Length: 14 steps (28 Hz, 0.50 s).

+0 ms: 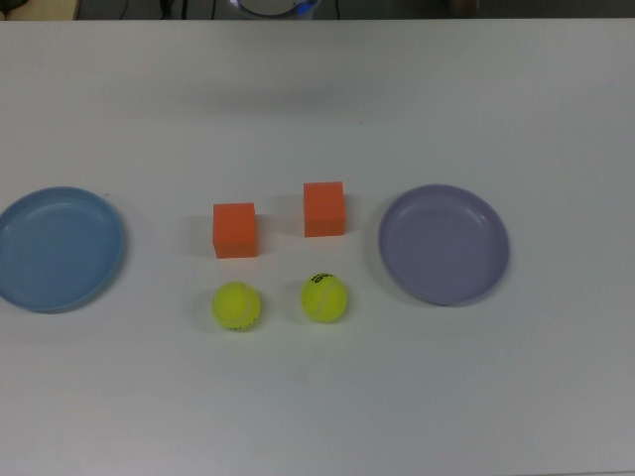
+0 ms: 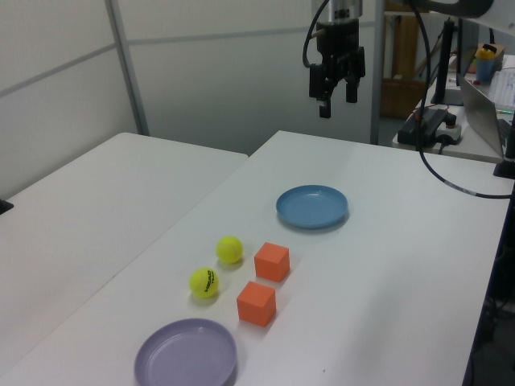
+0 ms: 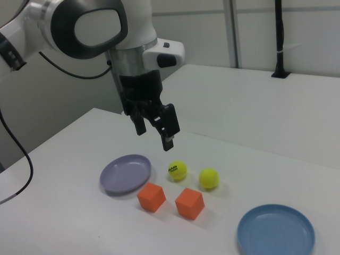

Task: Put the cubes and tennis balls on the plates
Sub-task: 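Lower the open gripper onto the orange cube beside the tennis balls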

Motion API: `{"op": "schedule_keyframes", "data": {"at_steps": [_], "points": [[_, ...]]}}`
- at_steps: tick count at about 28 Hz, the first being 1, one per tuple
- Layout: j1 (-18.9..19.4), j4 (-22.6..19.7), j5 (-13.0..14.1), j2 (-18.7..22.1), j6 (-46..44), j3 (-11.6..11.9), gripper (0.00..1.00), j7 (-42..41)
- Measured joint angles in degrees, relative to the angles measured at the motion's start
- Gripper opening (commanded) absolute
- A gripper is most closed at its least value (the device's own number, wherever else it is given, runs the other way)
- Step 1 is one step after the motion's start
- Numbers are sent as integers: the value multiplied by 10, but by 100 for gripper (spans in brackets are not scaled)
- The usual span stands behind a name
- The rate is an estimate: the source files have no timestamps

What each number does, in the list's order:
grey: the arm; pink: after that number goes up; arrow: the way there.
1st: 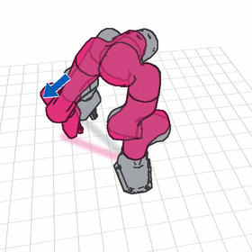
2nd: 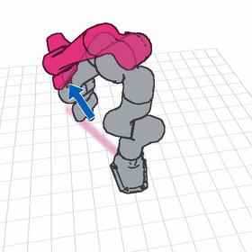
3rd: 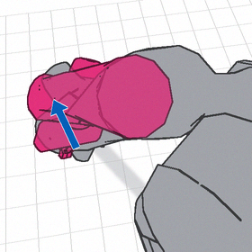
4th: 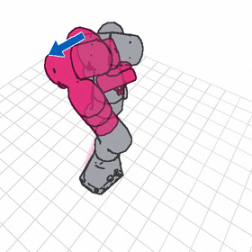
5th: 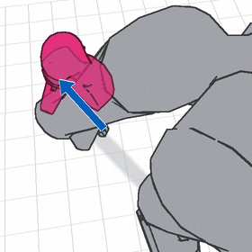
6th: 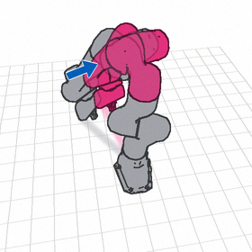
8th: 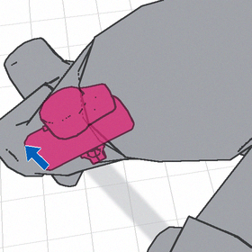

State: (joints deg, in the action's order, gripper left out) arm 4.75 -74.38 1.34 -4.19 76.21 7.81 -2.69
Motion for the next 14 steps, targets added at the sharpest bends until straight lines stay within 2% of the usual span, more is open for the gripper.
{"op": "schedule_keyframes", "data": {"at_steps": [4, 7, 14], "points": [[0, -1, 1, -1, 0, -6, 100, -3], [1, -5, 1, -16, 0, -23, 100, -3], [3, -11, -3, -86, 39, -61, 100, -4]]}}
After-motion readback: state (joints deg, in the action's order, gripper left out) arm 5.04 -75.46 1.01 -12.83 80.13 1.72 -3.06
